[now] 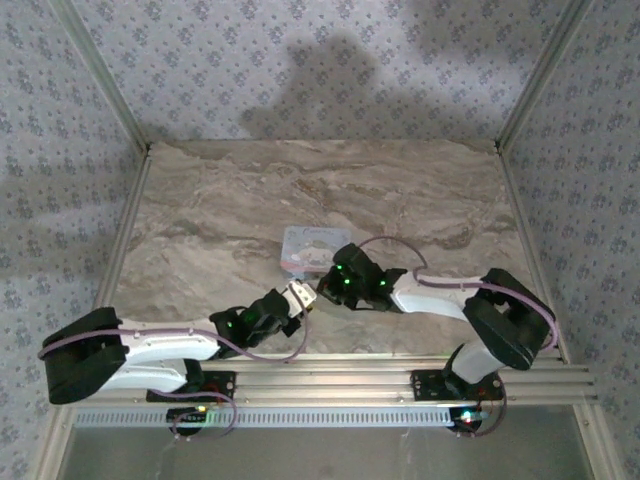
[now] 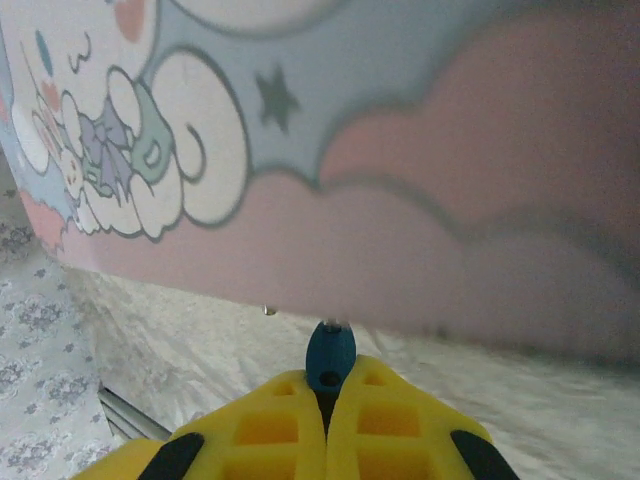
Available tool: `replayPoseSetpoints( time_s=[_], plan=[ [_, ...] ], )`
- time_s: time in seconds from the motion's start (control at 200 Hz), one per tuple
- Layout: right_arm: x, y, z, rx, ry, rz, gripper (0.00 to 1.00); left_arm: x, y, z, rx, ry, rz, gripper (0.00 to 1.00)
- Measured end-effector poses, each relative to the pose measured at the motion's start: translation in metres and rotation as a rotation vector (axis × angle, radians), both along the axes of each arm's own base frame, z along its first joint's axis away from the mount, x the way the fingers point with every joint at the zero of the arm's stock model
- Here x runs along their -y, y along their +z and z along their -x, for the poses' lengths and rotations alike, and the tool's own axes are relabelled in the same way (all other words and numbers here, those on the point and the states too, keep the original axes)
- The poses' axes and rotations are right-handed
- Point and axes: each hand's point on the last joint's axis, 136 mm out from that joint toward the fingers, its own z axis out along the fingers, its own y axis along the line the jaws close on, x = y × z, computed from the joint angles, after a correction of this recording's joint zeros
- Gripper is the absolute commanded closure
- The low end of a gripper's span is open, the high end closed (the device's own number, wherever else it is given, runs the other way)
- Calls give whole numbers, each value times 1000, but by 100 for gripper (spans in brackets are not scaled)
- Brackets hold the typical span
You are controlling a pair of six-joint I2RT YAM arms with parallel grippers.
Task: Unlock a padlock with a key
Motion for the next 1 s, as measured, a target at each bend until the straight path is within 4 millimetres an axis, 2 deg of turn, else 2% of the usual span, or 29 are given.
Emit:
replayPoseSetpoints(
  time_s=[0.165, 0.33, 0.48, 0.71, 0.999],
  plan=[
    [38, 1, -10, 8, -16, 15, 100, -2, 14, -3, -62, 52, 130, 69],
    [61, 8, -13, 22, 63, 73, 100, -17, 3, -4, -135, 120, 182, 68],
    [66, 16, -12, 44, 143, 112, 100, -22, -5, -4, -189, 156, 196, 67],
    [71, 13, -8, 35, 185, 112, 100, -25, -8, -6, -224, 194, 223, 67],
    [72, 0, -1, 0, 156, 83, 100, -24, -4, -8, -234, 213, 259, 67]
  ],
)
